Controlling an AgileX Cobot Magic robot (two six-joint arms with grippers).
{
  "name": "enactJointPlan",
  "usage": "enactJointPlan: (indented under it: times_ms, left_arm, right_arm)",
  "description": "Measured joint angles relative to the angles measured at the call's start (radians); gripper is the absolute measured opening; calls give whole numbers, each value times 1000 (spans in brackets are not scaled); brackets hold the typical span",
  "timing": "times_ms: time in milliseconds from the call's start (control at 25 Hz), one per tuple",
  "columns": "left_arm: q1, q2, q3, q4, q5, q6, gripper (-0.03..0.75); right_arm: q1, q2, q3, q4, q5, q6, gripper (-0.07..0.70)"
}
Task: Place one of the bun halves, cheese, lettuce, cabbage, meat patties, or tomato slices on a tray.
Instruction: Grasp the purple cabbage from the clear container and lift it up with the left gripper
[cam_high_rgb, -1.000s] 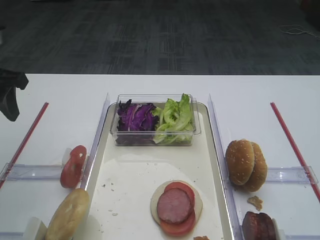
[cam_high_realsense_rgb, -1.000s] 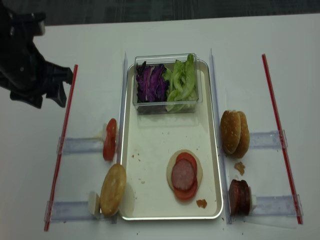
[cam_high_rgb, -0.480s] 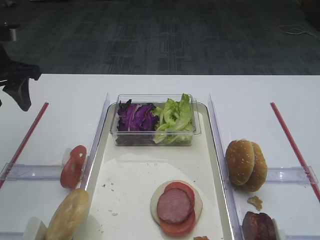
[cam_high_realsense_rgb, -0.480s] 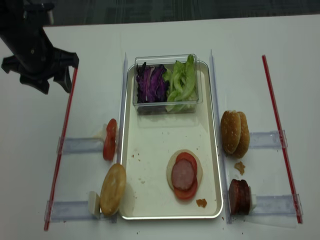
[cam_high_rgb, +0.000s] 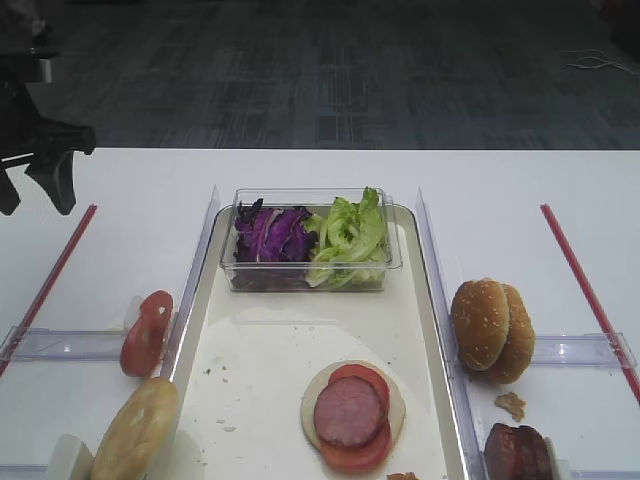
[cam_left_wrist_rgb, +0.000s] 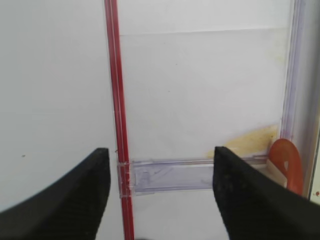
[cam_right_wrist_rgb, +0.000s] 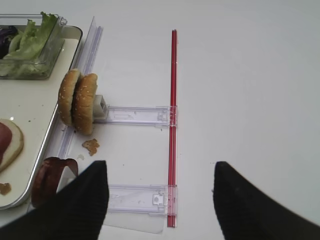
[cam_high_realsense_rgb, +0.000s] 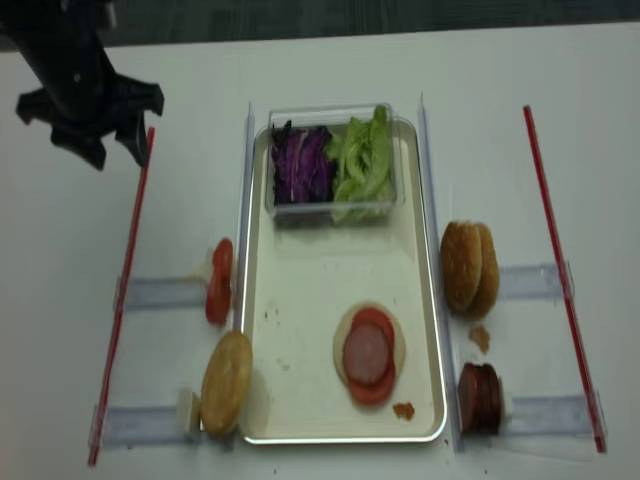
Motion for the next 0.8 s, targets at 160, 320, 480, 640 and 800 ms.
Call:
enactJointPlan:
  times_ms: [160,320,480,640,800]
  left_arm:
    - [0,28,-24,0,0,2,419]
    - [0,51,-57,0,2,2,419]
    - [0,71,-74,0,2,2,419]
    - [0,75,-76,0,4,2,419]
    - [0,75,-76,-8,4,-11,419]
  right_arm:
    - [0,0,0,0,0,0,471]
    - [0,0,0,0,0,0,470]
    - [0,0,0,0,0,7,470]
    - [0,0,0,0,0,7,470]
    - [0,0,0,0,0,7,470]
